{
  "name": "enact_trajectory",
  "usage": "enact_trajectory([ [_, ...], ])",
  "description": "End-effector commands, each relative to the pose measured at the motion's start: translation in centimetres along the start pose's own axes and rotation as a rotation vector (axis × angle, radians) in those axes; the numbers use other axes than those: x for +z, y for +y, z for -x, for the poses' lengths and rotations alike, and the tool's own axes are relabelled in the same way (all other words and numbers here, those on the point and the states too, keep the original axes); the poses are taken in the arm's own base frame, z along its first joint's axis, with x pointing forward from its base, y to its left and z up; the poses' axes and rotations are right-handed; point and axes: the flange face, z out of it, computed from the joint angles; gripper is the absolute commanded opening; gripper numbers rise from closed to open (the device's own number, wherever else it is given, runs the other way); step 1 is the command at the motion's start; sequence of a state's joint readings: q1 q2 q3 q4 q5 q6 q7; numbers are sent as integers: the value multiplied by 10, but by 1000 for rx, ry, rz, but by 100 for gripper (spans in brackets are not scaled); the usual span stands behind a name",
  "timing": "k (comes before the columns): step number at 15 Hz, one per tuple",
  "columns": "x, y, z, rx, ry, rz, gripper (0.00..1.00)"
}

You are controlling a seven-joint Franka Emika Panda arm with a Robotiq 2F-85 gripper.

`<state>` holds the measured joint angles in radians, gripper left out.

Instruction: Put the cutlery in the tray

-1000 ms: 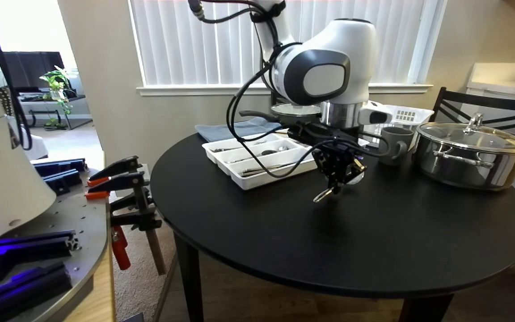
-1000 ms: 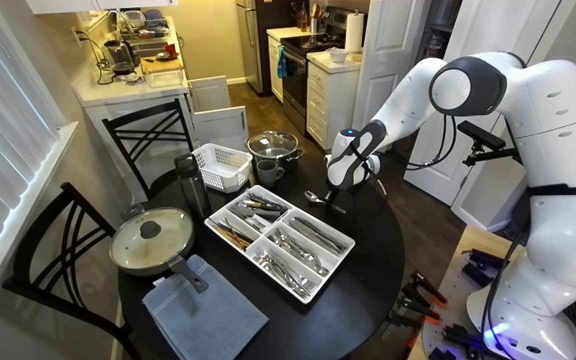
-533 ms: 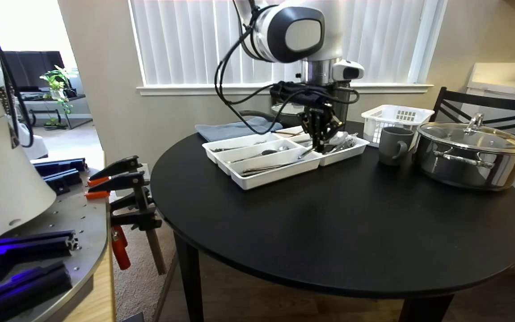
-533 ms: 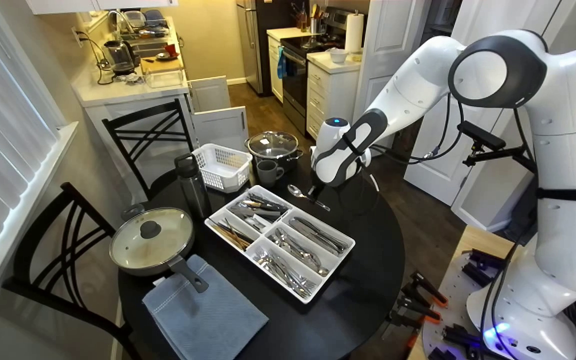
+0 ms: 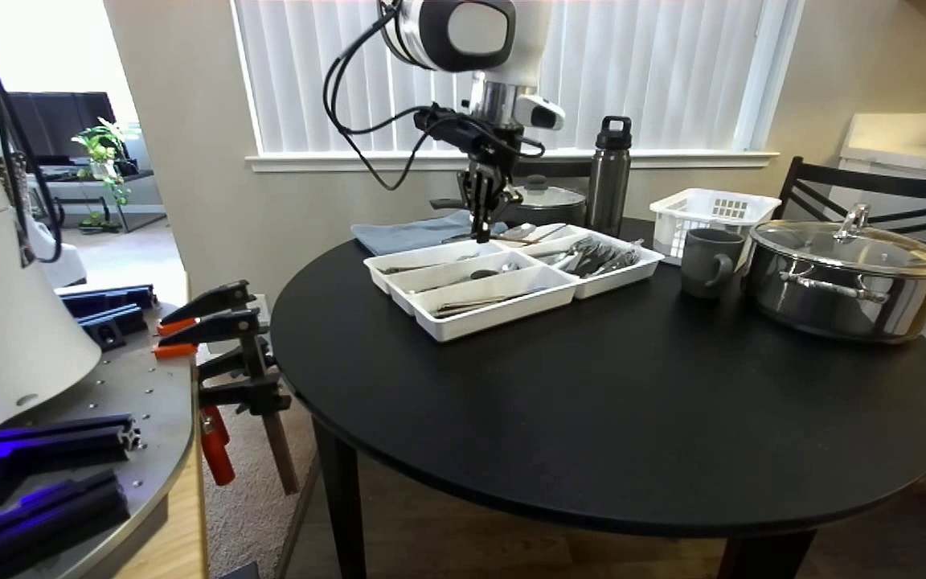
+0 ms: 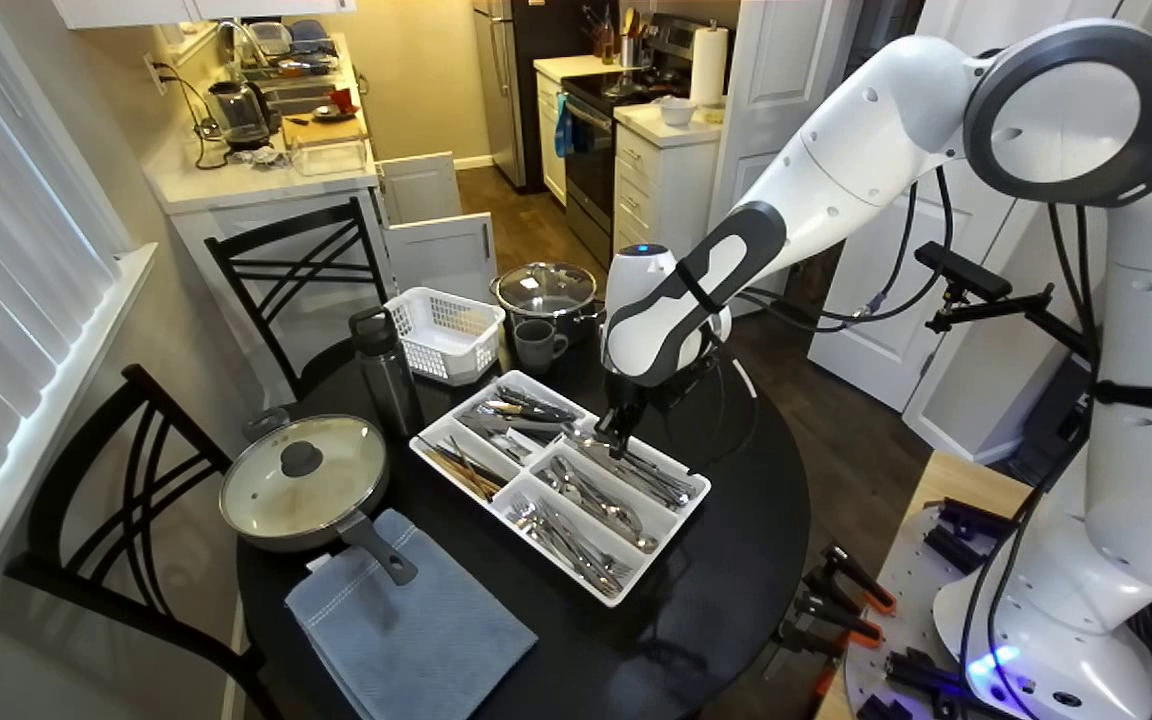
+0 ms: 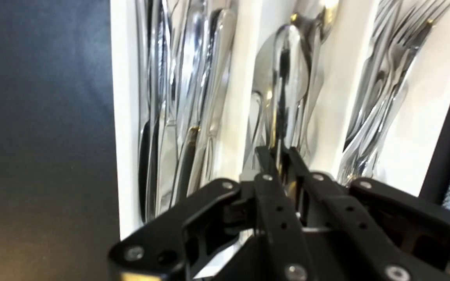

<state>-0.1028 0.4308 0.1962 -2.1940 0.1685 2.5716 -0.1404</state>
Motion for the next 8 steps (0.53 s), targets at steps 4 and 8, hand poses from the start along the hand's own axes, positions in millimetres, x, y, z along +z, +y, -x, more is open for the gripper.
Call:
enact_trajectory([
  [4, 0, -10, 29, 125, -162, -63, 3],
  [8, 14, -12, 34, 107, -179, -74, 3],
])
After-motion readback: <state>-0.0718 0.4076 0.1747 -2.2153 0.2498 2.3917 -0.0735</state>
